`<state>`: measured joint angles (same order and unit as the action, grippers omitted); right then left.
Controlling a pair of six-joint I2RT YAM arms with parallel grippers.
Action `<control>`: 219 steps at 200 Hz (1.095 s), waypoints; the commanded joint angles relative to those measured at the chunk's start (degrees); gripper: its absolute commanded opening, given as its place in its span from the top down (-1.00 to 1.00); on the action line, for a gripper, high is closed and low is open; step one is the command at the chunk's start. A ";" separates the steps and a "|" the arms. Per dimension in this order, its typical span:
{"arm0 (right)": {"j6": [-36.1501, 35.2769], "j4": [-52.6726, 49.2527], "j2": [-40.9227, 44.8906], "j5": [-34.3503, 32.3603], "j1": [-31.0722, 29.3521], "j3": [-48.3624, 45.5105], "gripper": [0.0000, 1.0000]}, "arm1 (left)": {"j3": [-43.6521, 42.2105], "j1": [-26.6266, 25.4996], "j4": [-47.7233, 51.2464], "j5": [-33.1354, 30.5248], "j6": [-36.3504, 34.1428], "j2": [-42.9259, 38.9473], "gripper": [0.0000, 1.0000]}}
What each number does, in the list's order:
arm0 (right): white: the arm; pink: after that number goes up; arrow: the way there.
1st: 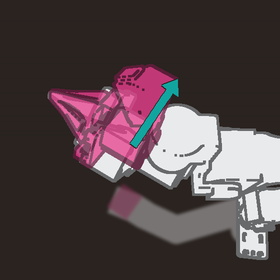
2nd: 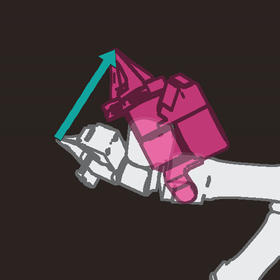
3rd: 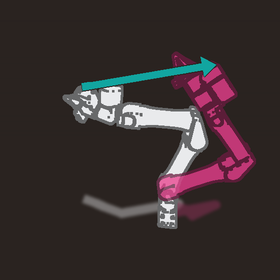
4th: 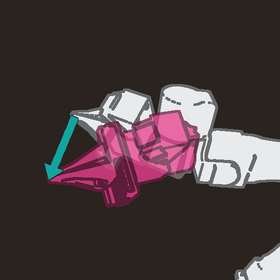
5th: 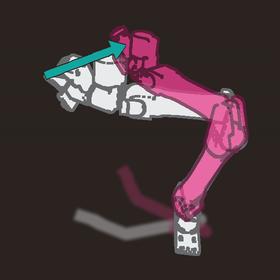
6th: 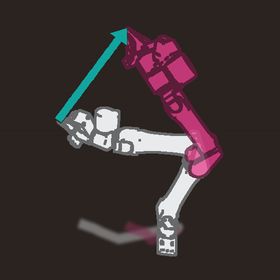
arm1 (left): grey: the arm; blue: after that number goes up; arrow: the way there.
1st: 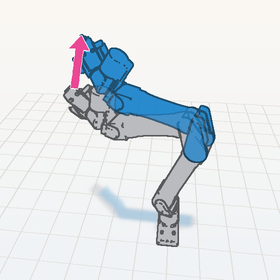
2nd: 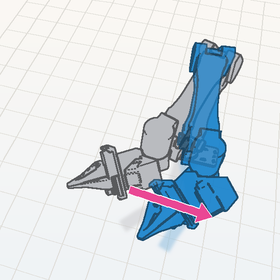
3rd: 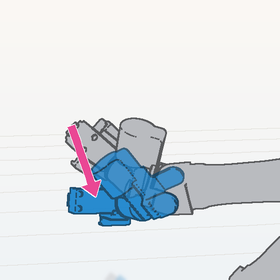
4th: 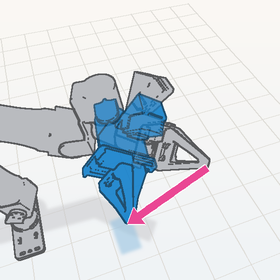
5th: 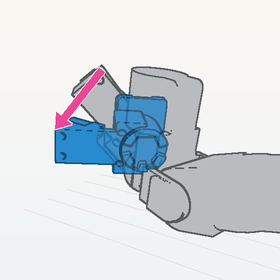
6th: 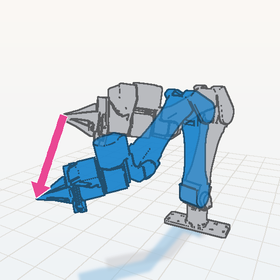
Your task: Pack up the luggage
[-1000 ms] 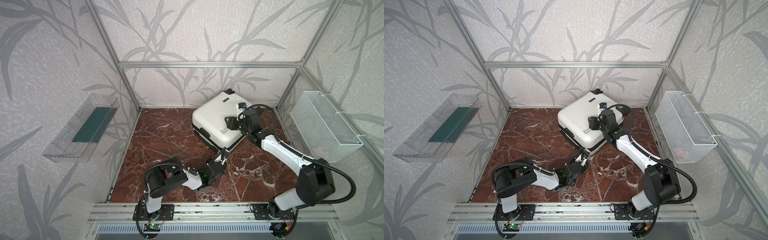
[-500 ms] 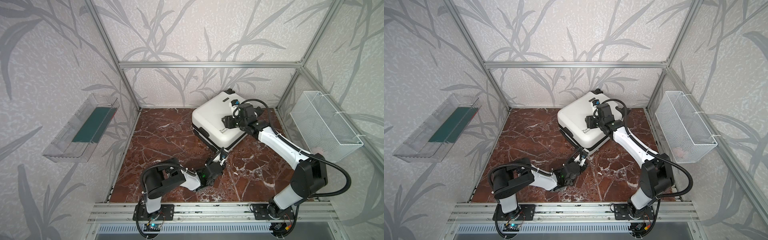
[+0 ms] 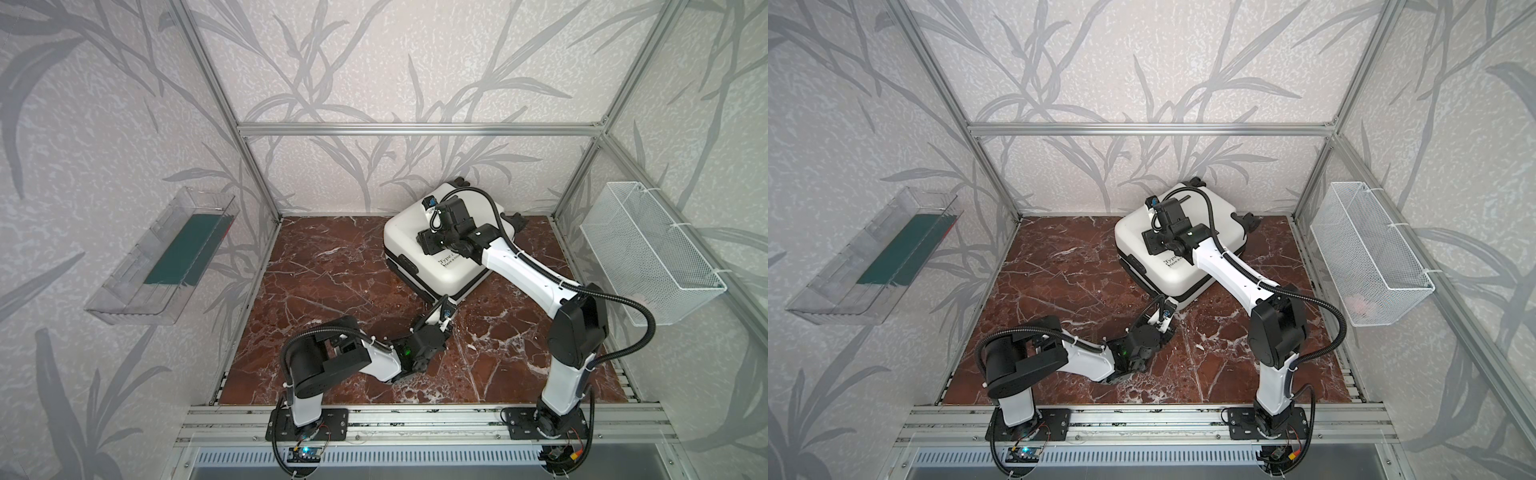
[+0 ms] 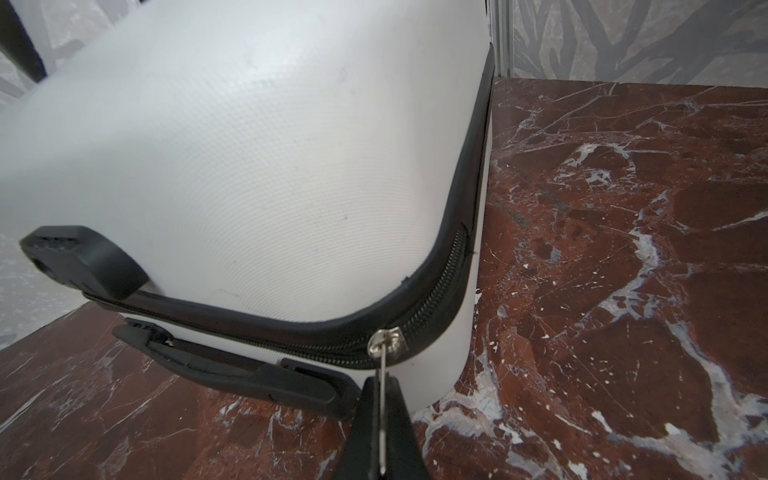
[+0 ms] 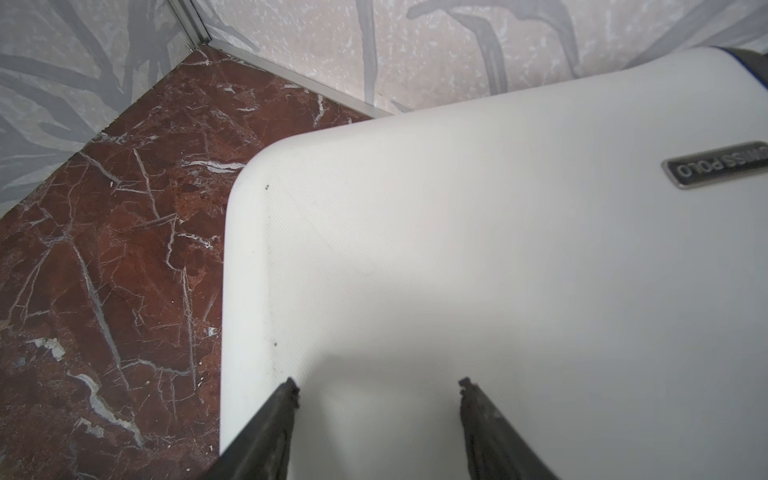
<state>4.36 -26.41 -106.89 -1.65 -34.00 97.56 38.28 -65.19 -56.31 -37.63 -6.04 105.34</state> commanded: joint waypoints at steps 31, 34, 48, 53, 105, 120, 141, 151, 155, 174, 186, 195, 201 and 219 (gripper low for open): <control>0.29 -8.58 -4.02 -2.48 -0.37 -10.16 -0.15 | -1.02 2.45 -0.14 -11.82 5.11 -5.29 1.00; 0.36 -8.52 -4.07 -2.48 -0.41 -10.41 -0.14 | -1.11 2.58 0.14 -12.23 5.22 -5.46 1.00; 0.95 -8.34 -4.24 -2.69 -0.37 -11.06 -0.13 | -1.39 2.87 0.34 -13.68 4.90 -5.86 1.00; 0.92 -8.35 -4.29 -2.61 -0.33 -11.28 -0.13 | -1.49 2.84 -0.03 -13.74 4.55 -5.98 1.00; 2.21 -8.50 -3.15 -0.77 0.03 -11.07 -0.12 | -3.99 1.99 -2.06 -12.81 3.45 -9.38 -0.01; 2.87 -9.13 -1.66 0.88 0.63 -9.85 -0.14 | -4.40 2.03 -0.42 -13.69 2.66 -11.84 -0.34; 3.99 -10.64 0.79 2.36 1.77 -6.94 -0.19 | -4.09 2.70 4.47 -13.63 1.87 -16.57 -0.65; 4.60 -11.25 2.10 3.32 2.53 -5.52 -0.22 | -3.40 3.53 8.85 -12.37 2.24 -19.49 -0.73; 4.88 -11.33 2.59 3.50 2.76 -5.03 -0.23 | -2.90 4.17 11.06 -11.99 2.77 -20.67 -0.75; 6.59 -10.58 6.15 3.83 4.36 -4.44 -0.26 | -0.07 8.94 22.84 -7.93 7.42 -26.42 -0.83; 7.35 -9.03 8.73 3.85 5.29 -5.53 -0.28 | 1.47 13.29 28.55 -3.24 10.44 -29.88 -0.86; 8.11 -8.83 11.64 4.30 6.34 -6.24 -0.29 | 3.50 17.41 33.55 1.66 12.86 -31.95 -0.90; 8.62 -8.83 12.93 5.01 7.26 -6.81 -0.30 | 5.52 20.45 37.31 4.79 14.28 -32.76 -0.95; 10.12 -8.66 17.21 6.38 9.98 -10.06 -0.34 | 12.20 29.07 45.42 16.29 16.01 -32.24 -0.99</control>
<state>11.20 -31.68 -96.16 2.50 -26.96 90.65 42.96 -44.49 -26.63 -36.53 4.23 73.89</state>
